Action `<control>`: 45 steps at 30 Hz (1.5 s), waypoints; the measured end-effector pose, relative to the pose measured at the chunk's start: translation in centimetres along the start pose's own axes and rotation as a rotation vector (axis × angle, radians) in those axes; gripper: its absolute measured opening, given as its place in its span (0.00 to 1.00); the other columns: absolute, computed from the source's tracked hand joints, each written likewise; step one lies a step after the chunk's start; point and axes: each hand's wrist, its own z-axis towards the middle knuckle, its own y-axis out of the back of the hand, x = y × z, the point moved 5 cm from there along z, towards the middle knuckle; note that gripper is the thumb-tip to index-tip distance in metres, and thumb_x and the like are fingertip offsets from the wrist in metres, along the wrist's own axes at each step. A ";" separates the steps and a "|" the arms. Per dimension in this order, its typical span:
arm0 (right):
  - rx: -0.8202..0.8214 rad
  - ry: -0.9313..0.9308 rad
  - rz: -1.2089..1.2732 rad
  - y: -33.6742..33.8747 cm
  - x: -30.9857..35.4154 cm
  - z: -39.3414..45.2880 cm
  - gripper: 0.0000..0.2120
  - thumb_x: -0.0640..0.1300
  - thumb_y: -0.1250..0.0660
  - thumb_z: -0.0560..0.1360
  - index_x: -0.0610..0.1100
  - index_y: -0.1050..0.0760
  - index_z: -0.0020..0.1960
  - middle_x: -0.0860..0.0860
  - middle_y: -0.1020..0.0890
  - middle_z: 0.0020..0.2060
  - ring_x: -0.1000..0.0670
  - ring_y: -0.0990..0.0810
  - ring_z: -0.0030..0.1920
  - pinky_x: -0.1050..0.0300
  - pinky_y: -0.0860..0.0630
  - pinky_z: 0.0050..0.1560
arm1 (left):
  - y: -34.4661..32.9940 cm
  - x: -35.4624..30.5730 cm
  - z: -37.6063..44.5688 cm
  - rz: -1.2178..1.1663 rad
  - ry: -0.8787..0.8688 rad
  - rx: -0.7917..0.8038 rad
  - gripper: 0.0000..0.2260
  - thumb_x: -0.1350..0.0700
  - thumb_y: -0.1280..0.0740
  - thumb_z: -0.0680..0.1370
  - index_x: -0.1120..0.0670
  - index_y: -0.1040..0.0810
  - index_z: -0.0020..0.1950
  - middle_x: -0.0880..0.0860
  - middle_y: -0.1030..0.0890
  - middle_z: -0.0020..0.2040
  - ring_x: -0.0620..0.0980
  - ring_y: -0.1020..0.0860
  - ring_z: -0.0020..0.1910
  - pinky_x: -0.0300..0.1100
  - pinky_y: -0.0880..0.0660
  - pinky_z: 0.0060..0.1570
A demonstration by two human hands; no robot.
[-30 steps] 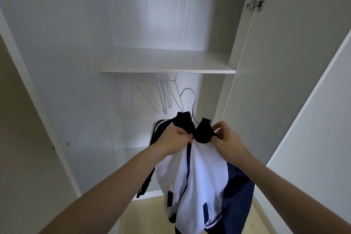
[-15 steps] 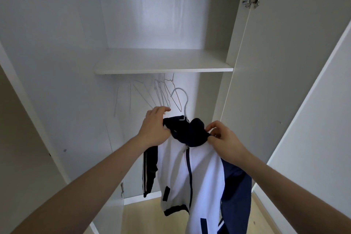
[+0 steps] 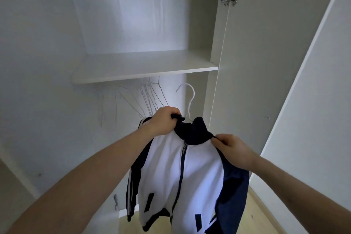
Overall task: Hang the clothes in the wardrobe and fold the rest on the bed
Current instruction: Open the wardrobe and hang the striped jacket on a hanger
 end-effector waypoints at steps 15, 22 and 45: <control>-0.213 -0.274 0.260 -1.6 -7.6 13.1 0.13 0.38 0.39 0.79 0.31 0.28 0.40 0.46 0.29 0.30 0.50 0.32 0.31 0.62 0.37 0.27 | 12.9 1.8 14.1 0.437 -0.050 -0.184 0.17 0.64 0.32 0.72 0.51 0.17 0.58 0.54 0.23 0.63 0.57 0.24 0.63 0.51 0.30 0.68; -0.206 -0.313 0.340 -2.6 -9.2 22.5 0.15 0.34 0.41 0.77 0.44 0.38 0.34 0.50 0.35 0.27 0.50 0.36 0.31 0.57 0.38 0.34 | 15.4 8.7 20.4 0.416 0.200 -0.151 0.16 0.51 0.37 0.84 0.51 0.22 0.70 0.57 0.27 0.72 0.58 0.25 0.65 0.47 0.33 0.70; -0.361 -0.325 0.189 0.6 -14.6 49.9 0.11 0.39 0.43 0.82 0.40 0.27 0.43 0.44 0.23 0.37 0.41 0.23 0.40 0.54 0.28 0.41 | 13.1 21.2 29.2 0.357 0.451 -0.107 0.39 0.27 0.41 0.74 0.46 0.34 0.80 0.49 0.37 0.82 0.53 0.38 0.80 0.50 0.44 0.78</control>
